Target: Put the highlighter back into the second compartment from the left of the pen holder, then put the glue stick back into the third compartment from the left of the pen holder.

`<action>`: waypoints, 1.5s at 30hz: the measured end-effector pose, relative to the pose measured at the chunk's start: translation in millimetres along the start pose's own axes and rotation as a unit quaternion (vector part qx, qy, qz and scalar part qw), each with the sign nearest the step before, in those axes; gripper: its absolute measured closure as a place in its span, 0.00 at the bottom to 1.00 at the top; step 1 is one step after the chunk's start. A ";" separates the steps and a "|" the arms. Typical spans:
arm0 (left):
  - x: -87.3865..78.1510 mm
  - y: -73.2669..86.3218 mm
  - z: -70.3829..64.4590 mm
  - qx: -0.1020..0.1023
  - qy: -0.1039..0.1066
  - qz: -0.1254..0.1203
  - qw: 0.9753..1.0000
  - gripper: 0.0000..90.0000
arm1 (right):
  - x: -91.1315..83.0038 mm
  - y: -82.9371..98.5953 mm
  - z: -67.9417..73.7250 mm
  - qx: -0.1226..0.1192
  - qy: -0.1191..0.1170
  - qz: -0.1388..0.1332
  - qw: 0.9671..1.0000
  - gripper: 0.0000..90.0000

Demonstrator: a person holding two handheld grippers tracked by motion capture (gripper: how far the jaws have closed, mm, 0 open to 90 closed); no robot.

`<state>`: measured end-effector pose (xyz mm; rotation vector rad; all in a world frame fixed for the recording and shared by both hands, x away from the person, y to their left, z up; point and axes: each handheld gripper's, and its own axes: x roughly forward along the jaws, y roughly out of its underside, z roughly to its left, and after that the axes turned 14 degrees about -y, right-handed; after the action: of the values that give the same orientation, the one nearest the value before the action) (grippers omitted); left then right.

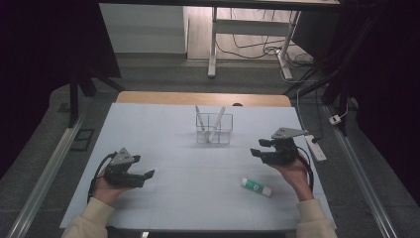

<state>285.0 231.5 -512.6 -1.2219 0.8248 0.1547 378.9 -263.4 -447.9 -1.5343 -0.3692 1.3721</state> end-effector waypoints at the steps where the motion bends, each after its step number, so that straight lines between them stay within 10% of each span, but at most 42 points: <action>1: -0.2 -0.1 0.2 0.000 0.000 -0.001 1.000 0.22 | -1.9 1.2 0.9 -0.001 0.001 0.005 1.000 0.49; 35: -1.6 -0.6 -1.6 0.005 0.004 -0.005 1.000 0.22 | -24.7 32.6 20.0 0.002 -0.042 0.118 0.992 0.40; 45: -4.4 -1.8 -3.5 0.007 0.002 -0.009 1.000 0.22 | -12.6 37.3 31.0 -0.001 -0.068 0.186 0.980 0.38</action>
<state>281.1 229.2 -508.8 -1.2169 0.8180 0.1321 334.0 -275.5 -466.3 -1.5676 -0.1696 1.7741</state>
